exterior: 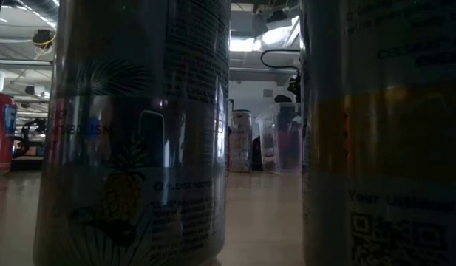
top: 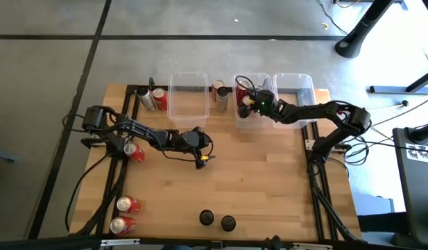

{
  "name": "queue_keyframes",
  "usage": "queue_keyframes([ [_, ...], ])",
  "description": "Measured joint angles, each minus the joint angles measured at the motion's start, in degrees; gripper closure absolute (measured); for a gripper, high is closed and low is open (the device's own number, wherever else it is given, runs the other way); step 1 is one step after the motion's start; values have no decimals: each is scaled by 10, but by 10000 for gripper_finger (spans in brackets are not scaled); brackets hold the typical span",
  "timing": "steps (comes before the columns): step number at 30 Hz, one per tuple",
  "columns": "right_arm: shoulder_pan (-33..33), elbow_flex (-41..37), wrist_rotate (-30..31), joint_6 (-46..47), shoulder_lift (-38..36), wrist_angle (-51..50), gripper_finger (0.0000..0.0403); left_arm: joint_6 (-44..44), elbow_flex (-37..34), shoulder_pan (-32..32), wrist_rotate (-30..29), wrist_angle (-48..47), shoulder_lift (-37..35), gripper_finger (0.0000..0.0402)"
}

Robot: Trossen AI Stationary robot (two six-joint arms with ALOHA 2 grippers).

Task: Sort soda cans
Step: Put the bottom red soda can into the center transparent bin, then put the top right white and yellow soda can into the right transparent bin

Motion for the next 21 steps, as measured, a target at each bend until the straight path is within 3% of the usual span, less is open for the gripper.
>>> queue_keyframes([
  [5,0,0,-35,3,-56,-7,44,-10,0,0,0,-7,-7,54],
  [12,22,48,-53,-32,-143,-150,45,3,0,0,0,-53,-69,54],
  [21,145,72,-91,-56,-193,-191,45,7,1,0,-1,-170,-183,54],
])
